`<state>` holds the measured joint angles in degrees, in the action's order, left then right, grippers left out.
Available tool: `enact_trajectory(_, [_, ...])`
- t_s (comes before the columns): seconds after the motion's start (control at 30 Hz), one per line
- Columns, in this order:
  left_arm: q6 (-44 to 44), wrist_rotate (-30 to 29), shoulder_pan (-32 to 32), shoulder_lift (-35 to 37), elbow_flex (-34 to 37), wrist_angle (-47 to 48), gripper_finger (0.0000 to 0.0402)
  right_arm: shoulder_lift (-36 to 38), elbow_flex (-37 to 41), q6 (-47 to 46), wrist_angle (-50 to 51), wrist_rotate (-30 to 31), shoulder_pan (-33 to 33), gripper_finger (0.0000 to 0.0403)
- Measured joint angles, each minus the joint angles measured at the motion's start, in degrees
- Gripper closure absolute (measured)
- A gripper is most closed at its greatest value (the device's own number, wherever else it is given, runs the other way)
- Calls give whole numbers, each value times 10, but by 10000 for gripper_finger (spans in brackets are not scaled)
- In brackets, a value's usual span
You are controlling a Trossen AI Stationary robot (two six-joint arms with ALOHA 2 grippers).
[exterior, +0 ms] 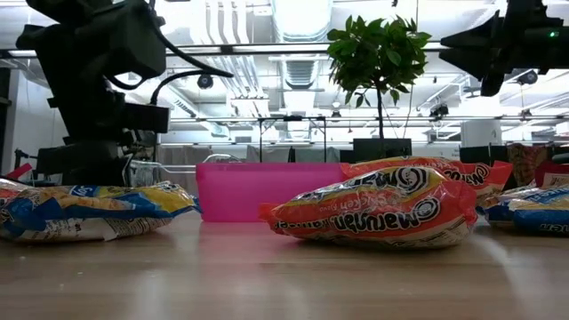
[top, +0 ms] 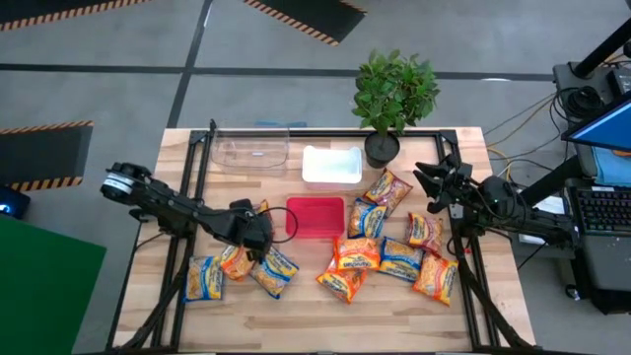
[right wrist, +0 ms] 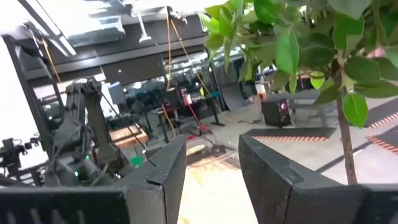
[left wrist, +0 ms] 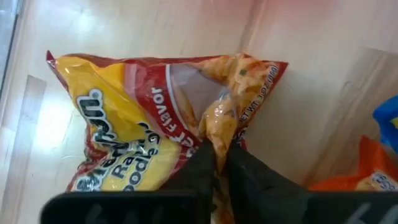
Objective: Sort Maruchan noodles
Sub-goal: Put the red noodle pack into the transparent bin
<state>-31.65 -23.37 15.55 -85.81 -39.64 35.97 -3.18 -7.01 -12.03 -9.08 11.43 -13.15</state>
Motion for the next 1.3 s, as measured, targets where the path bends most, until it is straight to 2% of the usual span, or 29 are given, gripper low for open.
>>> enact_trajectory(0.23, [-51,-18,1,68,-7,5,399,0,0,-11,7,-2,0,266])
enact_trajectory(0.4, [-111,-91,-3,170,-37,42,400,0,0,-49,72,-20,0,266])
enact_trajectory(0.63, [-111,-229,-26,299,-78,50,401,0,0,-60,84,-24,0,266])
enact_trajectory(0.77, [-91,-283,-62,343,-88,32,401,0,0,-65,82,-24,0,266])
enact_trajectory(0.9, [-38,-283,-141,362,-91,-12,401,0,0,-75,100,-25,0,266])
enact_trajectory(0.97, [-3,-270,-194,364,-91,-42,401,0,0,-75,105,-25,0,266])
enact_trajectory(1.03, [37,-228,-258,357,-91,-84,401,0,0,-75,106,-25,0,266])
enact_trajectory(1.13, [77,-130,-363,336,-91,-148,401,0,0,-72,103,-24,0,266])
enact_trajectory(1.3, [68,40,-509,267,-90,-195,401,0,0,-69,103,-24,0,266])
